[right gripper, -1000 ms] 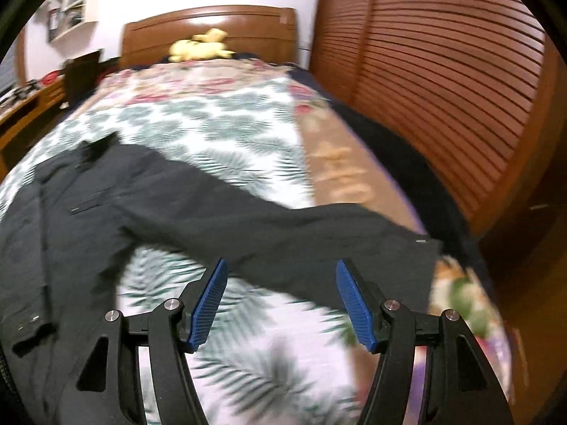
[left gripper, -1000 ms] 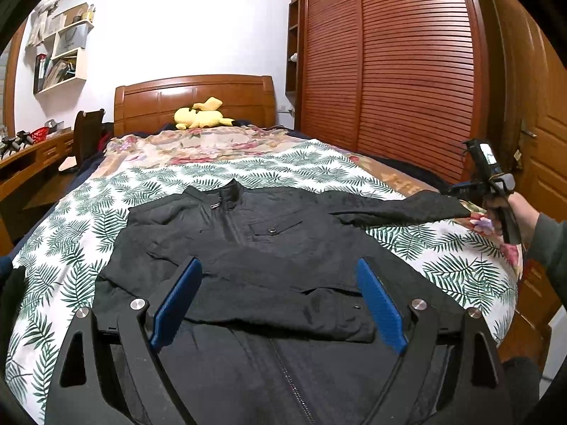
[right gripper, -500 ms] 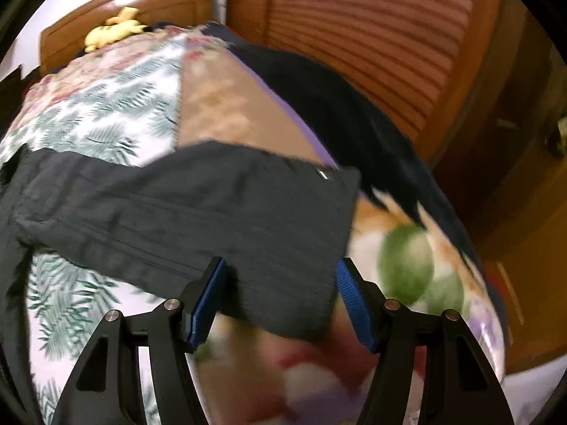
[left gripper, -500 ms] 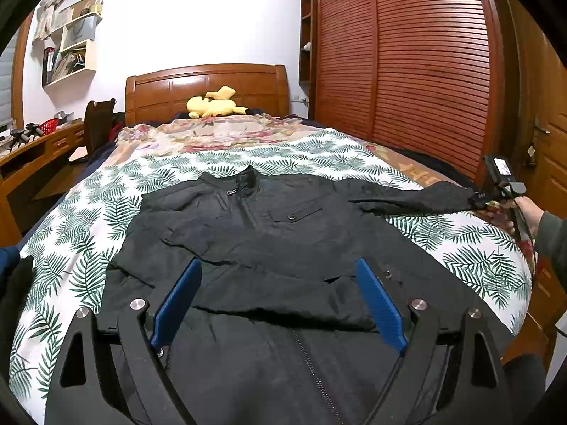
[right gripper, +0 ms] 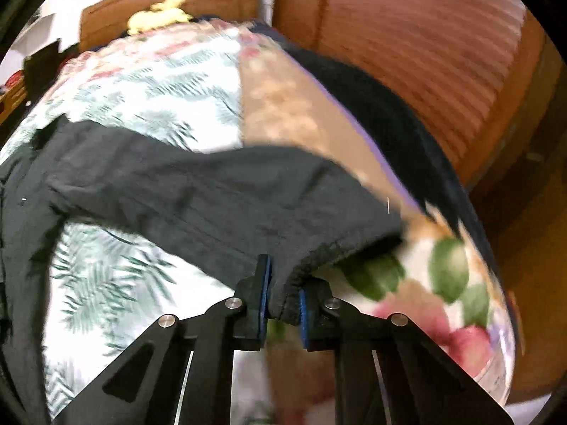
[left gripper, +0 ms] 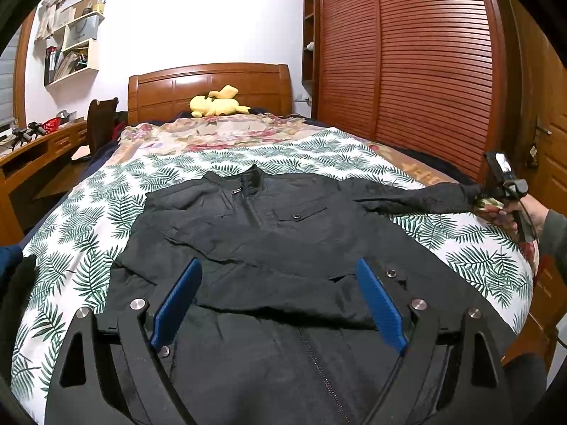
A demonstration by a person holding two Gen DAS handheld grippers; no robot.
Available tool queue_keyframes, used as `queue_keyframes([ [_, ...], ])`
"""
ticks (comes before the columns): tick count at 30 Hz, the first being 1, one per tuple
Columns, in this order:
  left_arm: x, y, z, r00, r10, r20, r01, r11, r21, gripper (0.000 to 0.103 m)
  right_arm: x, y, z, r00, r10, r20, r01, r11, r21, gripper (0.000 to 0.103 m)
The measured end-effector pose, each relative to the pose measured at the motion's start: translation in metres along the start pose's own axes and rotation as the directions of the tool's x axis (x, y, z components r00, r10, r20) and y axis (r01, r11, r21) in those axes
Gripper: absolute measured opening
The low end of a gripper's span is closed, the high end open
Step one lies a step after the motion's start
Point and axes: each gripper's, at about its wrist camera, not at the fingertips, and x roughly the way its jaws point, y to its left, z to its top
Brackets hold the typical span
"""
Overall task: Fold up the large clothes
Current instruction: 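Lift the sleeve and fold it over the jacket front, then open the right gripper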
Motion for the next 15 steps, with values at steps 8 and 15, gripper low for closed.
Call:
queue_keyframes([
  [8,-0.011,0.010,-0.001,1.000,0.001,0.011,-0.001,1.000,-0.014,0.089,-0.104,0.084,0.039,0.973,0.093,0.213,-0.065,0.989,-0.135,0.013],
  [15,-0.024,0.025,-0.004,1.000,0.013,0.024,-0.013,1.000,-0.023,0.089,-0.181,0.195,0.058,0.911,0.234,0.339,-0.129,0.944,-0.305,0.012],
])
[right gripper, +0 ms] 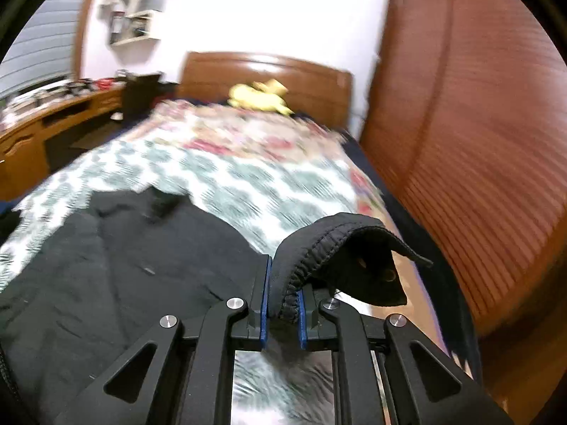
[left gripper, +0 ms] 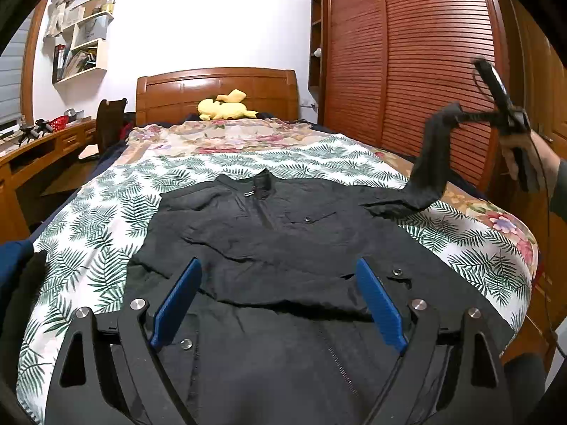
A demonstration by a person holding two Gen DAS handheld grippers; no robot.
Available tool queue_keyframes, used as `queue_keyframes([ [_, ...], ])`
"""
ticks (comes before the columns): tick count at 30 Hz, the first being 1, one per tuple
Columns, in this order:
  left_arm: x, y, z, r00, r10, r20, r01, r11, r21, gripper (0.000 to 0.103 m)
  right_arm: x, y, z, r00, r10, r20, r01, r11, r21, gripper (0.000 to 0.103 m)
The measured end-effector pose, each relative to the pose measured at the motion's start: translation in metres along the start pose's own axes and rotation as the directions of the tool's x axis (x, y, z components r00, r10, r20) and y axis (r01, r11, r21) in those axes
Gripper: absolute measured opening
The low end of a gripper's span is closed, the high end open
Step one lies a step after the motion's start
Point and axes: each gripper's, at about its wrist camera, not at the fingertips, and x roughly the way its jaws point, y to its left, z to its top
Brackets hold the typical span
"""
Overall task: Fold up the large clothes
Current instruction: 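Lift the sleeve and fold it over the jacket front, then open the right gripper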
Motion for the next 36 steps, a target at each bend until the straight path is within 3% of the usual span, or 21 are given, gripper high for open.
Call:
queue_keyframes([
  [6,-0.010,0.016,-0.002,1.000,0.018,0.011,-0.018,1.000,-0.023,0.089,-0.033,0.106,0.039,0.975,0.185,0.122,-0.170,0.978,-0.119,0.012],
  [9,-0.015,0.025,-0.003,0.999,0.031,0.017,-0.031,0.999,-0.032,0.089,-0.049,0.152,0.039,0.953,0.272,0.130,-0.243,0.948,-0.206,0.012],
  [12,-0.020,0.033,-0.004,0.999,0.041,0.025,-0.040,0.998,-0.042,0.089,-0.047,0.174,0.031,0.941,0.322,0.103,-0.290,0.926,-0.244,0.012],
  [24,-0.026,0.050,-0.007,0.998,0.060,0.035,-0.057,0.996,-0.064,0.089,0.024,0.174,0.002,0.907,0.404,-0.118,-0.419,0.892,-0.171,0.012],
  [36,-0.019,0.043,-0.008,0.998,0.061,0.023,-0.060,0.997,-0.044,0.089,0.016,0.167,-0.011,0.862,0.478,-0.165,-0.496,0.863,-0.091,0.012],
])
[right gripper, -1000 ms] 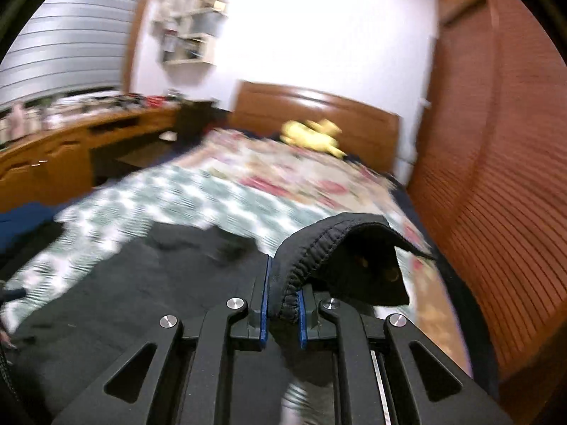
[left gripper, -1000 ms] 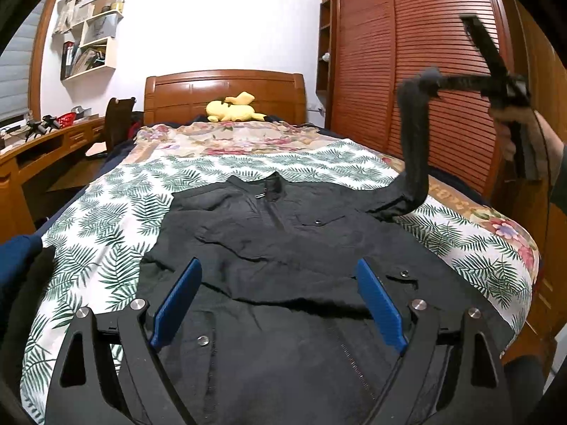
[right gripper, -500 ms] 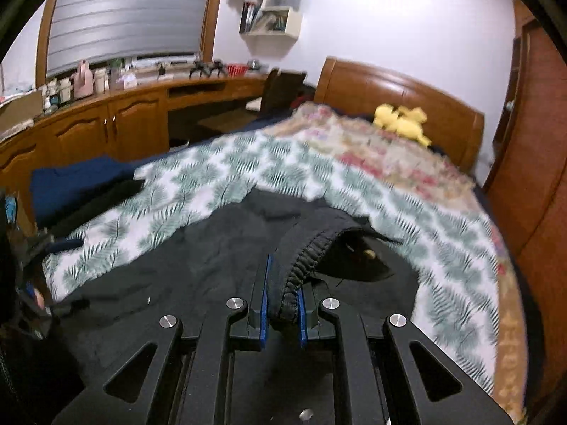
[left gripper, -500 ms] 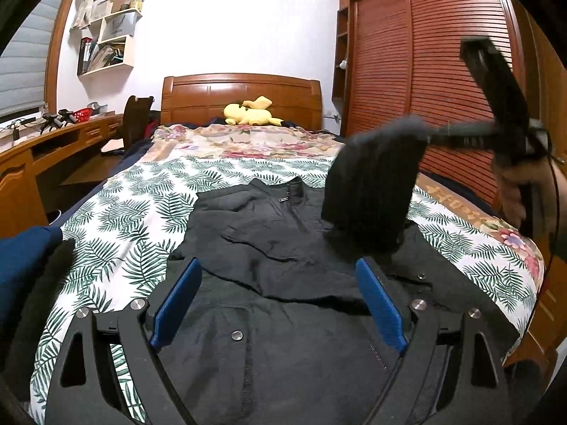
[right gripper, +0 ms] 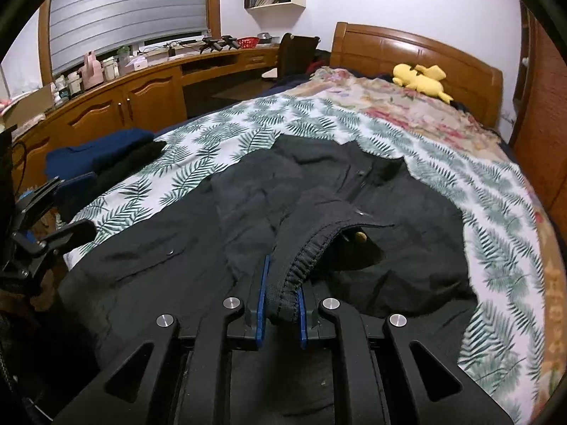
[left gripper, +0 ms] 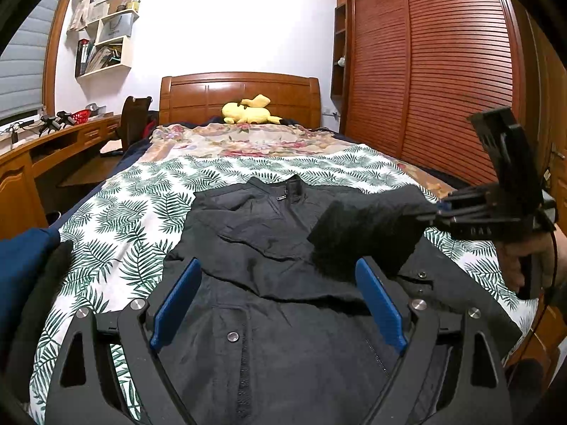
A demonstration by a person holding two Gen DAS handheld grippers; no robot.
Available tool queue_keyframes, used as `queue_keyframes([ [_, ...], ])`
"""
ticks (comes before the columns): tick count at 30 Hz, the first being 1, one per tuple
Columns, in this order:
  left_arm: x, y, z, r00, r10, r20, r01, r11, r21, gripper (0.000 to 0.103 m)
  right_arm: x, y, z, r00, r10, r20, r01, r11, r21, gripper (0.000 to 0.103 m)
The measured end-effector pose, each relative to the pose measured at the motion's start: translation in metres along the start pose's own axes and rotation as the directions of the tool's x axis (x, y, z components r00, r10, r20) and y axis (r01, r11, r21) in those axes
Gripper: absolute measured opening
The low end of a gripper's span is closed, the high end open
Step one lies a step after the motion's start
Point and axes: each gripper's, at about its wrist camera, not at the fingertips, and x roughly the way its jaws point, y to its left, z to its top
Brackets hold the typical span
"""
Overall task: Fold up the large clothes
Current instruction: 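Lift the sleeve and fold it over the jacket front, then open the right gripper, then press and smooth the folded sleeve with the right gripper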
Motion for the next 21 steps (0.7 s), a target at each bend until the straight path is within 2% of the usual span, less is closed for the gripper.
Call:
queue_keyframes([
  [3,0.002,-0.002,-0.001,1.000,0.002,-0.005,-0.002,1.000,0.005,0.089,0.002,-0.003,-0.003,1.000,0.020,0.001,-0.020,1.000,0.021,0.012],
  [6,0.004,-0.004,-0.001,1.000,0.004,-0.009,-0.004,1.000,0.009,0.089,0.003,-0.006,-0.005,1.000,0.028,0.003,-0.028,0.999,0.042,0.020],
  [12,0.007,-0.007,-0.003,1.000,0.006,-0.018,-0.006,1.000,0.015,0.089,0.002,-0.008,-0.011,0.999,0.015,0.029,-0.017,0.999,0.044,0.044],
  [17,0.011,-0.011,-0.005,0.999,0.010,-0.030,-0.009,1.000,0.028,0.089,0.005,-0.024,-0.029,0.999,-0.006,0.050,0.001,0.994,0.108,0.046],
  [21,0.017,-0.017,-0.009,0.999,0.006,-0.050,-0.004,0.999,0.037,0.089,0.017,-0.040,-0.049,0.999,-0.049,0.011,0.046,0.985,0.168,0.046],
])
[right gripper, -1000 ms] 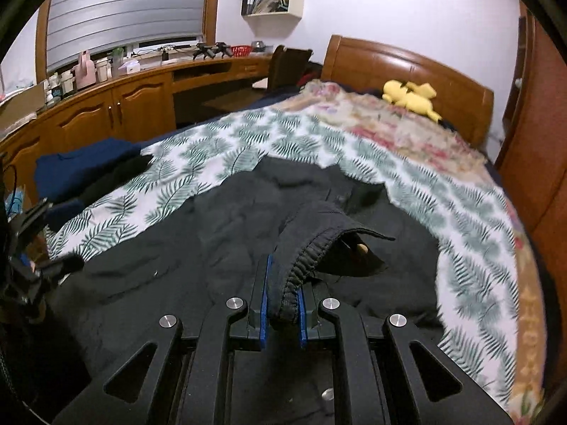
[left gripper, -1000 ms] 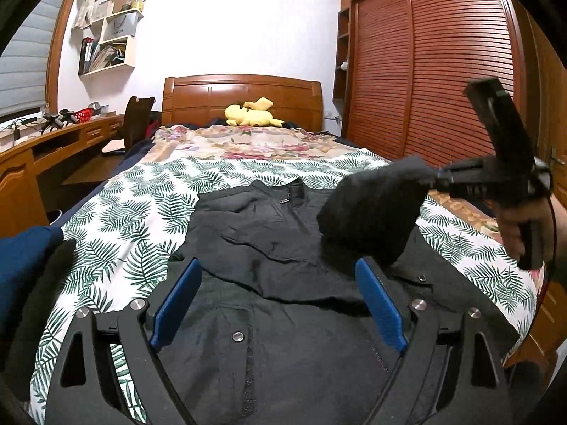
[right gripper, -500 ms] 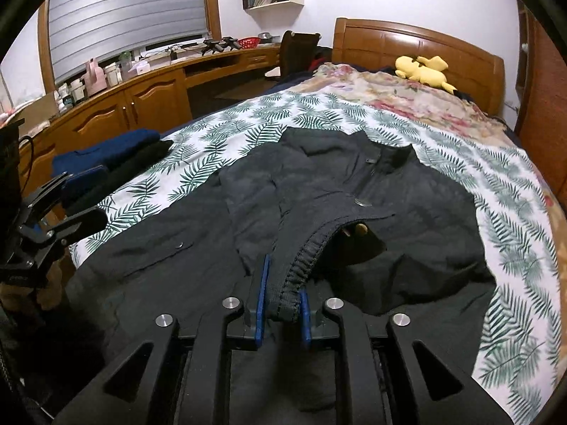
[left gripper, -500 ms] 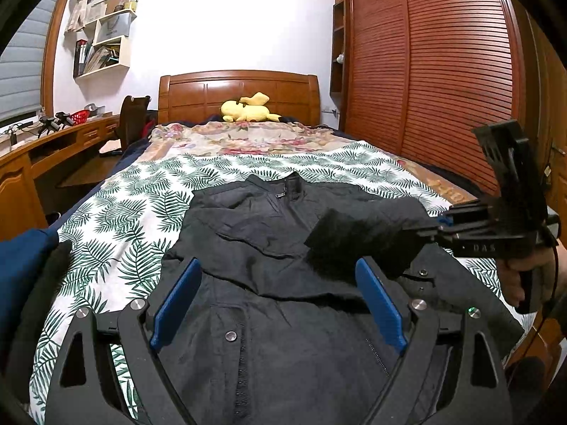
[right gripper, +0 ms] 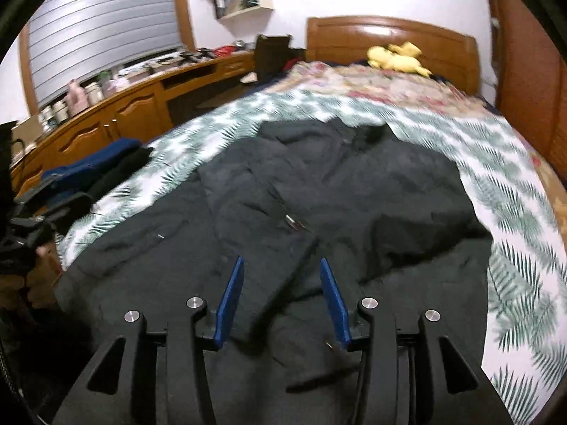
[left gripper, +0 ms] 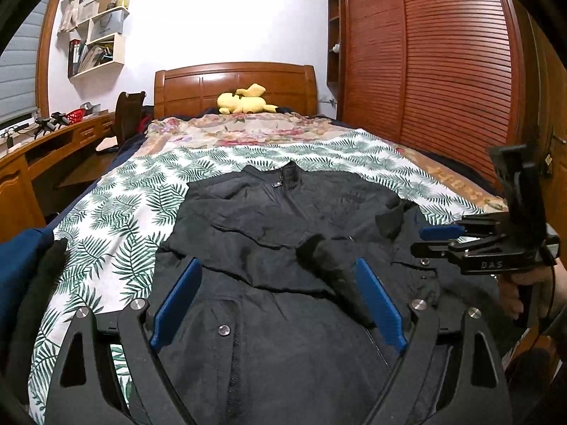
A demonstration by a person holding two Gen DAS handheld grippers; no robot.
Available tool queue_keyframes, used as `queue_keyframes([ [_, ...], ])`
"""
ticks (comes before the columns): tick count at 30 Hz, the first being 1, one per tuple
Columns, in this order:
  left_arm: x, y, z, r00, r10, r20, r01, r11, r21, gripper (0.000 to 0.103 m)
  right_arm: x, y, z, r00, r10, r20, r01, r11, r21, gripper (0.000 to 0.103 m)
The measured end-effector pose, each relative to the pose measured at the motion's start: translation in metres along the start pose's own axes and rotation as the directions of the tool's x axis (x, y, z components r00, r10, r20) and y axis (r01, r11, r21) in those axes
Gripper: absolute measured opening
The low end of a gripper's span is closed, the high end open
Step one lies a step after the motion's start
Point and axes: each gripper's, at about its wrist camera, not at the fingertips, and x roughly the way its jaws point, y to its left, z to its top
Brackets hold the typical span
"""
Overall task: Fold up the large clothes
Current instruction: 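Press and smooth the folded sleeve with the right gripper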
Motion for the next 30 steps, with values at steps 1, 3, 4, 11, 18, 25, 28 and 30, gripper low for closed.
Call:
queue_keyframes([
  [1,0.002,-0.003,-0.001,1.000,-0.005,-0.008,0.005,1.000,0.006,0.089,0.002,-0.003,-0.004,1.000,-0.019,-0.005,0.019,1.000,0.008,0.046],
  [3,0.006,-0.010,-0.004,1.000,-0.012,-0.022,0.012,1.000,0.022,0.089,0.005,-0.011,-0.013,0.998,-0.058,-0.015,0.058,0.998,0.026,0.046],
  [4,0.008,-0.013,-0.006,0.999,-0.015,-0.029,0.016,0.999,0.029,0.089,0.006,-0.013,-0.017,0.997,-0.075,-0.018,0.075,0.997,0.035,0.046],
  [11,0.024,-0.035,-0.015,0.994,-0.067,-0.092,0.072,0.996,0.051,0.089,0.001,-0.024,-0.039,0.994,-0.109,-0.015,0.110,0.985,0.134,0.046],
  [18,0.037,-0.068,-0.016,0.982,-0.136,-0.130,0.145,0.987,0.066,0.081,-0.011,-0.009,-0.038,0.990,-0.142,-0.017,0.143,0.987,0.078,0.046],
  [25,0.058,-0.103,-0.019,0.965,-0.181,-0.191,0.203,0.974,0.097,0.062,-0.013,-0.025,-0.055,0.988,-0.141,-0.056,0.145,0.987,0.074,0.046],
  [28,0.066,-0.115,-0.021,0.955,-0.196,-0.220,0.224,0.969,0.108,0.061,-0.014,-0.029,-0.060,0.989,-0.133,-0.068,0.139,0.986,0.087,0.046],
  [30,0.072,-0.122,-0.024,0.951,-0.192,-0.244,0.227,0.966,0.124,0.061,-0.016,-0.030,-0.063,0.989,-0.127,-0.072,0.133,0.987,0.092,0.046],
])
